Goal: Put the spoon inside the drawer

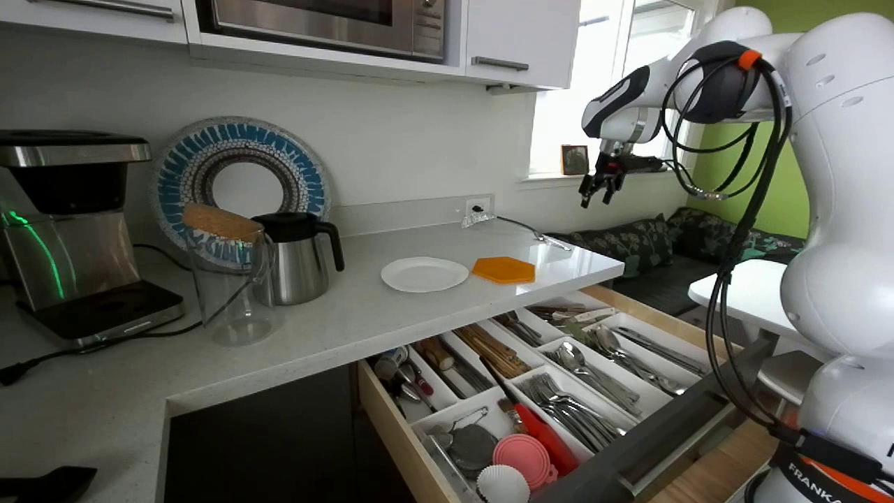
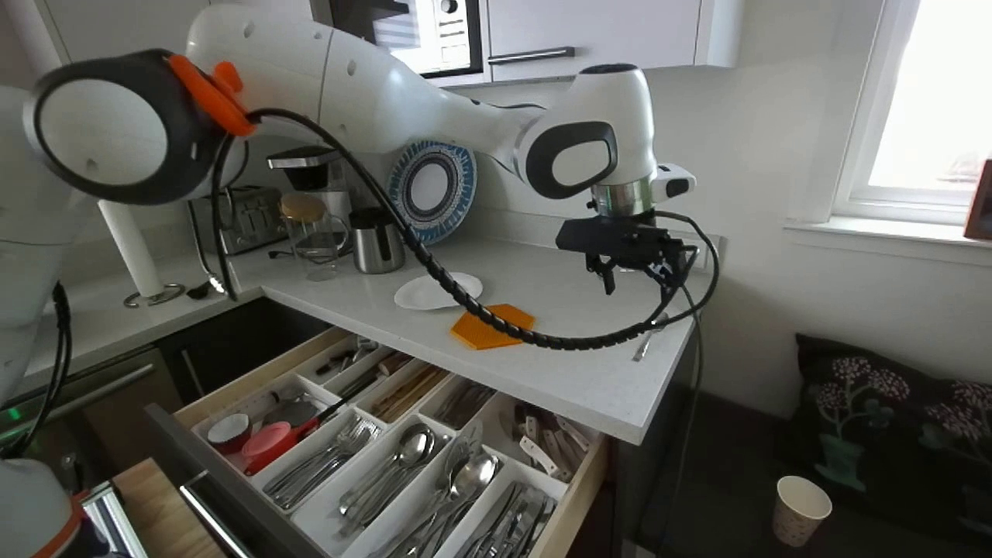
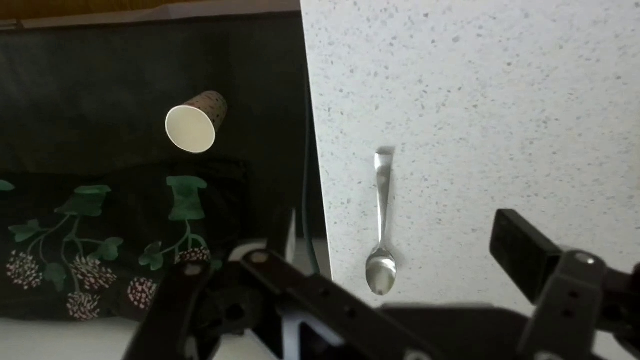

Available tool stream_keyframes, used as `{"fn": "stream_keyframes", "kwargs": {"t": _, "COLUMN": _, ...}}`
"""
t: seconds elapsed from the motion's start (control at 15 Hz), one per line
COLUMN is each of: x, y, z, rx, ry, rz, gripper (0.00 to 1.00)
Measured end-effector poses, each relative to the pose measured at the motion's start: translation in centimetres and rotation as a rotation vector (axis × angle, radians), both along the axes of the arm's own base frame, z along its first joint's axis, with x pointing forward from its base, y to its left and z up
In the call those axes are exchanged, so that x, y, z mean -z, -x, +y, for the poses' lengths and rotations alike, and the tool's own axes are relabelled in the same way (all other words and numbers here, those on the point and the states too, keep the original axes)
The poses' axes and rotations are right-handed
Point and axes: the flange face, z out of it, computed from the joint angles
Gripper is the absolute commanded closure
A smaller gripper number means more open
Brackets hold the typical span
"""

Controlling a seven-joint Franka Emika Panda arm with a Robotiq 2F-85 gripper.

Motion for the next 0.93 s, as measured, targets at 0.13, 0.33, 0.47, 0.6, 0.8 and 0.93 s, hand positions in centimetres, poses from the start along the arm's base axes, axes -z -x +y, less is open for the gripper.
{"fn": "stream_keyframes", "kwargs": {"t": 0.13, "x": 2.1, "y": -1.0, "z": -0.7, "rx": -0.006, "ry": -0.004, "rz": 0.005, "gripper": 0.00}}
{"fn": "stream_keyframes", "kwargs": {"t": 0.33, "x": 4.3, "y": -3.0, "z": -0.4, "rx": -0.027, "ry": -0.016, "rz": -0.004, "gripper": 0.00}}
{"fn": "stream_keyframes", "kwargs": {"t": 0.47, "x": 5.4, "y": -4.3, "z": 0.2, "rx": -0.044, "ry": -0.022, "rz": -0.014, "gripper": 0.00}}
{"fn": "stream_keyframes", "kwargs": {"t": 0.6, "x": 6.6, "y": -5.5, "z": 0.7, "rx": -0.057, "ry": -0.025, "rz": -0.025, "gripper": 0.00}}
{"fn": "stream_keyframes", "kwargs": {"t": 0.8, "x": 8.2, "y": -6.8, "z": 0.8, "rx": -0.061, "ry": -0.021, "rz": -0.053, "gripper": 0.00}}
{"fn": "stream_keyframes", "kwargs": {"t": 0.93, "x": 9.3, "y": -7.4, "z": 0.6, "rx": -0.059, "ry": -0.024, "rz": -0.071, "gripper": 0.00}}
